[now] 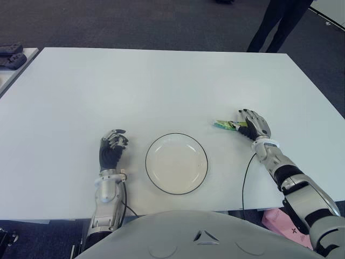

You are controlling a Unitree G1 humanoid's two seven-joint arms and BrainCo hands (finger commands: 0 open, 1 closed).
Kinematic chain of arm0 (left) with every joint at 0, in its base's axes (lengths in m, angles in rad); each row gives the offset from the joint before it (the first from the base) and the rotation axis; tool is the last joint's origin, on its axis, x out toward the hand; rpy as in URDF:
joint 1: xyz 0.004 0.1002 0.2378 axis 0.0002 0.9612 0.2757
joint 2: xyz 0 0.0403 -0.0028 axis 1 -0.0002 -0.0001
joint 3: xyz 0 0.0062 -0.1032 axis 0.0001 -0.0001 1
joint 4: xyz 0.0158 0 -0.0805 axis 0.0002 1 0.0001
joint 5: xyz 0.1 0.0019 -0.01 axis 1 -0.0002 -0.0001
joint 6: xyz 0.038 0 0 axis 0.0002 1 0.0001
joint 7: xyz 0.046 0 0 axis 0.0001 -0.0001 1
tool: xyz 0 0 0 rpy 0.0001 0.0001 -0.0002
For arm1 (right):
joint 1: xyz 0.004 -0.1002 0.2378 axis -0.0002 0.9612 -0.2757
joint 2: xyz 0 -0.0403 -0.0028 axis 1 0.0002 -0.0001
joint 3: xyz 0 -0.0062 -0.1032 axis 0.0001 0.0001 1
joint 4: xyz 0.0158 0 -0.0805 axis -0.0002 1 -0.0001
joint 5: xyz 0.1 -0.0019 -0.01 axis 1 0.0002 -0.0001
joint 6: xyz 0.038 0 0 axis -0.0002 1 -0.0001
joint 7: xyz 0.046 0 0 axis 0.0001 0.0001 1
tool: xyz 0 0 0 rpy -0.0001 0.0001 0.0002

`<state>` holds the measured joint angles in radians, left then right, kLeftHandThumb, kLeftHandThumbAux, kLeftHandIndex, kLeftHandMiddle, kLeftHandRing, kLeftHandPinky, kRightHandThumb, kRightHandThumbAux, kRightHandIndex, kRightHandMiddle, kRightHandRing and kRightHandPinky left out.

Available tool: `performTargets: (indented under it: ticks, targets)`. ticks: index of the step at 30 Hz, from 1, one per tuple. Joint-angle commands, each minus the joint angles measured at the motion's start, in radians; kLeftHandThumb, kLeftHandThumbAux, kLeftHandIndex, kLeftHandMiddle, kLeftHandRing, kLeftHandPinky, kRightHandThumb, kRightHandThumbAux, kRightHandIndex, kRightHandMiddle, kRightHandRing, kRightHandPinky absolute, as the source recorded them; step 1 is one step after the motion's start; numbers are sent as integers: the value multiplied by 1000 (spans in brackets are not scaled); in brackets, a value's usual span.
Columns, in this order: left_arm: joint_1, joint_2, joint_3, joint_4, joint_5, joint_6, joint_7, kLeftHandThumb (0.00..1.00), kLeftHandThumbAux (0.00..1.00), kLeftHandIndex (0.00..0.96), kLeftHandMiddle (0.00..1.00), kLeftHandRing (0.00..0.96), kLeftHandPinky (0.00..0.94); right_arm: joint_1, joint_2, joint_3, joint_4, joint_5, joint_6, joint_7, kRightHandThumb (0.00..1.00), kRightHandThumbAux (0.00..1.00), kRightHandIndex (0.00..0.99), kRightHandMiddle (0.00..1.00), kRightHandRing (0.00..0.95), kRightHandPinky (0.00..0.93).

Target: Put the toothpaste on the table into the plate.

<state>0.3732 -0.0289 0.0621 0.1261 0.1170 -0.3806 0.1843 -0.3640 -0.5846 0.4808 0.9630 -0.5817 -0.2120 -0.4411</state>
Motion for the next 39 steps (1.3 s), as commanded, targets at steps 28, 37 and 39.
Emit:
performTargets:
  ticks: [28, 37, 39]
  targets:
    - [0, -5, -4, 34, 6, 28, 4, 705, 719, 434, 617, 615, 618, 255, -99, -143, -427, -18, -66, 149, 410, 670, 0, 15, 0, 0]
    - [-4, -2, -4, 39, 14, 25, 8, 705, 718, 434, 624, 621, 624, 269, -109, -162, -481, -47, -36, 206, 439, 676, 1, 16, 0, 0]
    - [-5, -2, -4, 41, 15, 24, 8, 705, 719, 434, 625, 622, 624, 270, -110, -166, -490, -52, -30, 214, 439, 680, 3, 18, 0, 0]
